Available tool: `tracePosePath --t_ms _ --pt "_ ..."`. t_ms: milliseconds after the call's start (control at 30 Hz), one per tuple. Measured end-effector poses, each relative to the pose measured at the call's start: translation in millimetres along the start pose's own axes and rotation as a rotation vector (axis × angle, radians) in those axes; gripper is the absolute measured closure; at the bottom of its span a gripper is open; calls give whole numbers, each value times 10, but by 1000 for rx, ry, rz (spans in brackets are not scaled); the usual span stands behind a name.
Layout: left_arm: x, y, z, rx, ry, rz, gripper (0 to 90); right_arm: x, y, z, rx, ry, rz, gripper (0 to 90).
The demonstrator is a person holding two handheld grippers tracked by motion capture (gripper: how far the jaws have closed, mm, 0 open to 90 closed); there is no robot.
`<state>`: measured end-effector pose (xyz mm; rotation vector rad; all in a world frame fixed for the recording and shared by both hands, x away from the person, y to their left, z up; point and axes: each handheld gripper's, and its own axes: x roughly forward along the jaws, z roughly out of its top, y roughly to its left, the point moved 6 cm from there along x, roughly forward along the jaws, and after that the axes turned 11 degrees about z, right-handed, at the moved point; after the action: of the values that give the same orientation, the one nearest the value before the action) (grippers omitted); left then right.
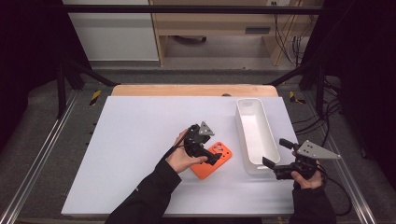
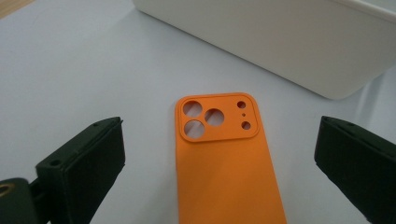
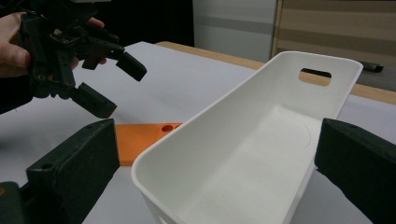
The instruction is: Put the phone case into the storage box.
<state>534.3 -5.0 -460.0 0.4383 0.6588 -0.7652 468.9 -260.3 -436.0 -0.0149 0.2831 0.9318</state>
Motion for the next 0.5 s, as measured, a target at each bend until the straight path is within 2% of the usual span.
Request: tracePosePath --t_ms 200,500 --pt "71 -3 -13 -9 19 -2 9 0 2 0 0 0 1 3" --pt "171 -45 -73 6 59 3 8 2 6 -1 1 2 1 3"
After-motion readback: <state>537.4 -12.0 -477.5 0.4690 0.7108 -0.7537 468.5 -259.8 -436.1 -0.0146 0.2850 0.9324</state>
